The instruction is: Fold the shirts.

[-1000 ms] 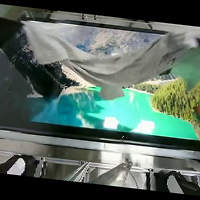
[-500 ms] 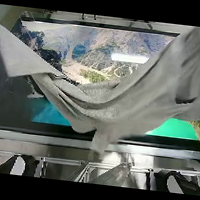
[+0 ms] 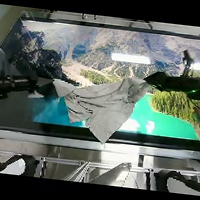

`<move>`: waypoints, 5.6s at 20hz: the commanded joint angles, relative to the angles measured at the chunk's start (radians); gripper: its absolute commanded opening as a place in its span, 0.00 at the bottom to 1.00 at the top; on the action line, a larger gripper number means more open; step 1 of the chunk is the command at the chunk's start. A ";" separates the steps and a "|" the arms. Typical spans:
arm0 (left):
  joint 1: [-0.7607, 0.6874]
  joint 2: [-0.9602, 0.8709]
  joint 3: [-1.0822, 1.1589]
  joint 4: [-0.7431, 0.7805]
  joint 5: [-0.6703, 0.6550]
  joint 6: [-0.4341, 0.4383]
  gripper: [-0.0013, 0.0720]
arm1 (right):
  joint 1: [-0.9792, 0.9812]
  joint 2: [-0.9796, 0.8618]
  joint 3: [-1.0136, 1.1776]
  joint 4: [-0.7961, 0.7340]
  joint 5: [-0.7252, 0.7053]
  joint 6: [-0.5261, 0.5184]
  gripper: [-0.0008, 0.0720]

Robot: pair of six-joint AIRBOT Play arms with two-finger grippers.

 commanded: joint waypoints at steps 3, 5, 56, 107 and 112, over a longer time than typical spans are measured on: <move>0.070 -0.286 0.119 0.043 -0.044 0.053 0.10 | -0.082 -0.130 -0.006 -0.015 0.106 -0.002 0.61; 0.104 -0.342 0.192 0.112 -0.117 0.042 0.41 | -0.106 -0.116 -0.021 -0.064 0.257 0.000 0.61; 0.077 0.011 0.256 -0.082 -0.039 -0.142 0.02 | -0.078 0.375 0.016 0.172 0.027 -0.180 0.03; 0.289 -0.487 0.388 0.241 -0.233 -0.057 1.00 | -0.301 0.139 -0.532 -0.161 0.061 0.003 0.68; 0.289 -0.498 0.387 0.331 -0.232 -0.075 1.00 | -0.135 0.048 -0.528 0.048 -0.056 -0.053 0.63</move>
